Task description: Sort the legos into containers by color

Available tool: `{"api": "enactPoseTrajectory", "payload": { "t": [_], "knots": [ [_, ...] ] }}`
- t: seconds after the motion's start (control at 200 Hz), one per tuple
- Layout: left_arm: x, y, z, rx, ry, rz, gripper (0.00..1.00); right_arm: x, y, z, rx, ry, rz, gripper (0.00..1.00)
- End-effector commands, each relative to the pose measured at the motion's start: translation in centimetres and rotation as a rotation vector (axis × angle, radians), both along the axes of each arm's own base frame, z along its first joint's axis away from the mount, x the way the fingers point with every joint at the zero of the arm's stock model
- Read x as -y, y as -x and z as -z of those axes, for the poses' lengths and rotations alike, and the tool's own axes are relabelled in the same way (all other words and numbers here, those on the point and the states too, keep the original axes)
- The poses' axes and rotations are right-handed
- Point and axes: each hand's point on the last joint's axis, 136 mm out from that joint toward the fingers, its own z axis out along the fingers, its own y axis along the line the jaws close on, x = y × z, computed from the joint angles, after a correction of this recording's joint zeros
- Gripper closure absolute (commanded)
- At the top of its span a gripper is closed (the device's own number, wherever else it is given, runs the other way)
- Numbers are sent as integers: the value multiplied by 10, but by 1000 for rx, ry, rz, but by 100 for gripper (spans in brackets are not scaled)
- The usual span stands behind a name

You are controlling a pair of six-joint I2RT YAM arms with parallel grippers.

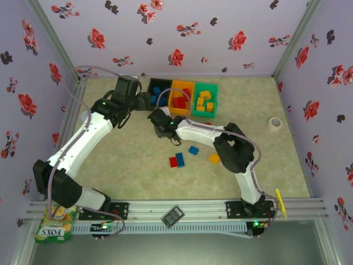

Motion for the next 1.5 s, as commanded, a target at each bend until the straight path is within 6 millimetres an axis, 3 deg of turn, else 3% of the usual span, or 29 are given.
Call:
{"api": "enactPoseTrajectory", "payload": {
  "t": [0.0, 0.215, 0.52, 0.72, 0.78, 0.905, 1.17, 1.495],
  "knots": [
    [-6, 5, -13, 33, -10, -11, 32, 33, -19, -42, 96, 7, 48, 72],
    [-8, 6, -14, 34, -20, -14, 31, 97, -44, -68, 144, 37, 126, 71],
    [-18, 10, -13, 13, -74, -32, 31, 169, -89, -68, 146, 52, 248, 70],
    [-16, 11, -17, 14, -68, -30, 31, 189, -124, -52, 102, 28, 287, 67],
    [-15, 11, -17, 13, -70, -29, 31, 190, -135, -48, 87, 23, 291, 61],
    [-12, 13, -16, 10, -75, -15, 32, 192, -148, -43, 65, 22, 305, 39],
    [-1, 15, -6, -7, -87, 11, 32, 198, -136, -67, 101, -14, 323, 33],
    [44, 25, 10, -42, -114, 131, 32, 215, -99, -102, 113, -141, 388, 33]
  ]
}}
